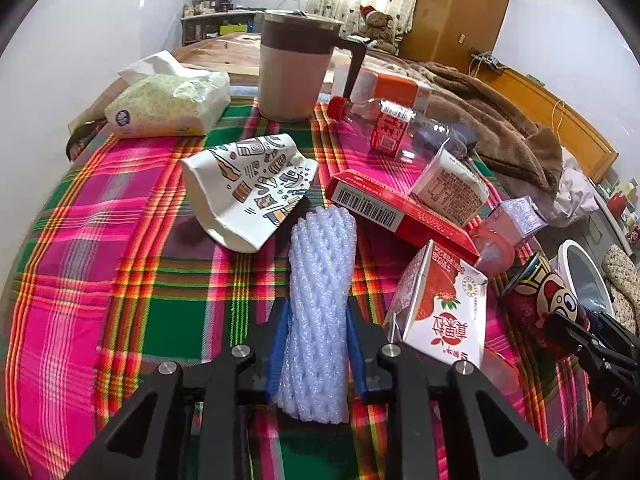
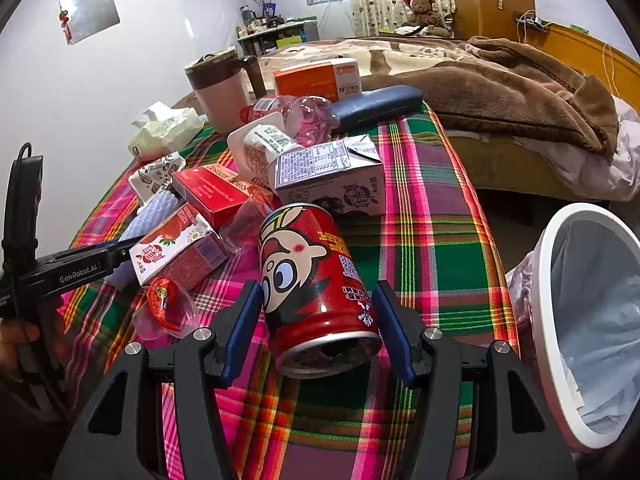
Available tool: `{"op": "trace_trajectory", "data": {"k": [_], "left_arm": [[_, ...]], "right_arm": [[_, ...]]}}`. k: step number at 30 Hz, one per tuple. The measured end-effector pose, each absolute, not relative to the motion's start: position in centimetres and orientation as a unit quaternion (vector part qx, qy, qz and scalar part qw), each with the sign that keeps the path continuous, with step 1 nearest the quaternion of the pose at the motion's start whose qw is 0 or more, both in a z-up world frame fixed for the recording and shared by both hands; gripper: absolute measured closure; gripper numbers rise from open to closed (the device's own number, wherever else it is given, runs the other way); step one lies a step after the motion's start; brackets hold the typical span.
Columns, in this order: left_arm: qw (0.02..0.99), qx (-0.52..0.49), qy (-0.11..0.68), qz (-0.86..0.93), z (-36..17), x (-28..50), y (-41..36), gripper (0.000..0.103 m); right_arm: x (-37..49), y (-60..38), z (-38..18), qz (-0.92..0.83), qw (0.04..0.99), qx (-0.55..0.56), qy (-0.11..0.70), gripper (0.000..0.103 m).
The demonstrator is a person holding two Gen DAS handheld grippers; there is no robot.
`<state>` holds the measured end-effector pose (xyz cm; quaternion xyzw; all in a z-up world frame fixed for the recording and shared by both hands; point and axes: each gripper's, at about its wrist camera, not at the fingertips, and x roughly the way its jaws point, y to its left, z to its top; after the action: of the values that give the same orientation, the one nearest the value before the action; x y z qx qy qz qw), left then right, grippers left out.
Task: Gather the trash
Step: 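Grasp the second foam net with the left tool while the right tool grasps the red can, then carry the foam net and red can with both tools over the bin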
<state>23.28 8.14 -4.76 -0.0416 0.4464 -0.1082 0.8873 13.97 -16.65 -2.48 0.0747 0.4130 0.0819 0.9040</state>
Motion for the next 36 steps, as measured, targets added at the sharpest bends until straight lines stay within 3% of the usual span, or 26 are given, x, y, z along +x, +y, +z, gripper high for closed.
{"op": "trace_trajectory", "data": {"k": [15, 36], "left_arm": [[0.914, -0.051, 0.385, -0.116, 0.3, 17.6, 6.8, 0.075], [0.921, -0.005, 0.339, -0.193, 3.8, 12.8, -5.7, 0.075]], "right_arm": [[11.4, -18.5, -0.3, 0.094, 0.922, 0.1, 0.363, 0.045], [6.9, -27.0, 2.4, 0.016, 0.943, 0.115, 0.311, 0.045]]}}
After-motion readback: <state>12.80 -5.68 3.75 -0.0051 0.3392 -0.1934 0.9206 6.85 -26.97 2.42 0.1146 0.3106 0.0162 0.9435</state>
